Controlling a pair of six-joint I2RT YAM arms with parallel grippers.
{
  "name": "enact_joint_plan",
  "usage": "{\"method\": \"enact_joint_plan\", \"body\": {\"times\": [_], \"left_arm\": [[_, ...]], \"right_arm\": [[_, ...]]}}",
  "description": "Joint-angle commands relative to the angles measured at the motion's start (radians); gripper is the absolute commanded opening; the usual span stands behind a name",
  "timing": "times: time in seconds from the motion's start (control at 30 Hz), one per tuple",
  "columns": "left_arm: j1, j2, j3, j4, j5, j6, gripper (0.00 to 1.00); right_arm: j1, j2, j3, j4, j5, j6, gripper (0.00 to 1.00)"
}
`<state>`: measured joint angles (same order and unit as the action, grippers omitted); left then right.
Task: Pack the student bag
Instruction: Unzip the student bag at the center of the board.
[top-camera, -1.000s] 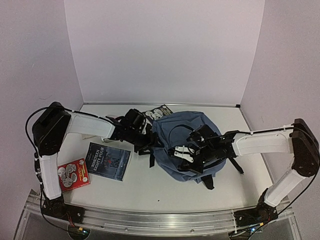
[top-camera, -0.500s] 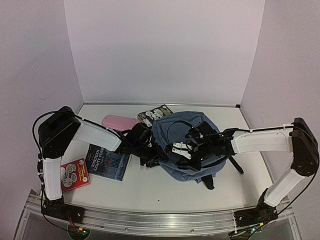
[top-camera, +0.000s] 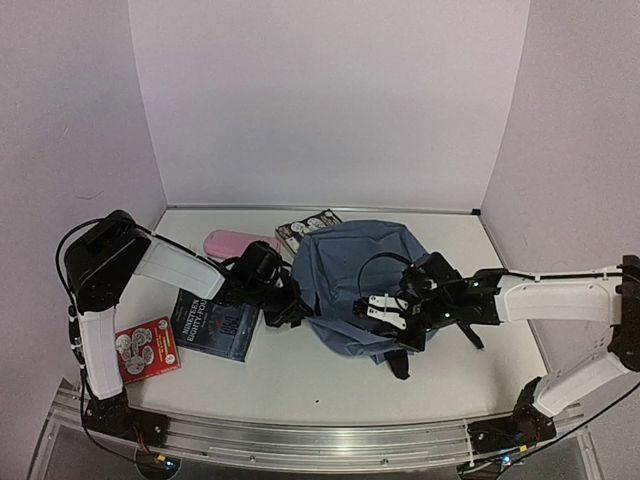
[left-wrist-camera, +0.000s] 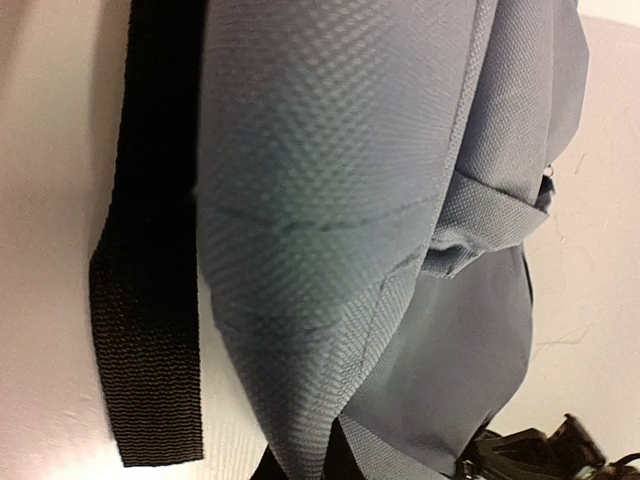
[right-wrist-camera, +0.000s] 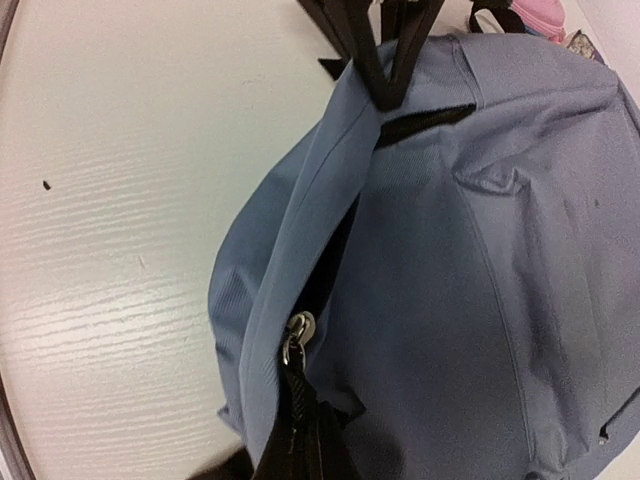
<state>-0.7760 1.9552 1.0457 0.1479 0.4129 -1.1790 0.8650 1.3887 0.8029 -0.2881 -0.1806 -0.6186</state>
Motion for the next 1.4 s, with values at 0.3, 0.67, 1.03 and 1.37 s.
{"method": "enact_joint_plan", "body": {"times": [0.3,0.67,1.03,1.37], "left_arm": [[0.090,-0.033,0.162,-0.138,0.028,0.189,0.09],[-0.137,-0.148,0.080,-0.117,-0.128,0.109,0.84],[-0.171,-0.186,-0.049,-0.022,-0.205,-0.042,0.57],[0.118,-0.069,0.172,-0.257,-0.041,0.181,0.00]], "right_arm": [[0.002,-0.153,-0.056,-0.113,0.084,-0.006,0.00],[0.003,0.035,0.141,-0.067,-0.088,0.085,0.00],[0.004,0.025,0.147,-0.062,-0.082,0.091,0.00],[0.004,-0.133,0.015,-0.124,0.042,0.078,0.00]]}}
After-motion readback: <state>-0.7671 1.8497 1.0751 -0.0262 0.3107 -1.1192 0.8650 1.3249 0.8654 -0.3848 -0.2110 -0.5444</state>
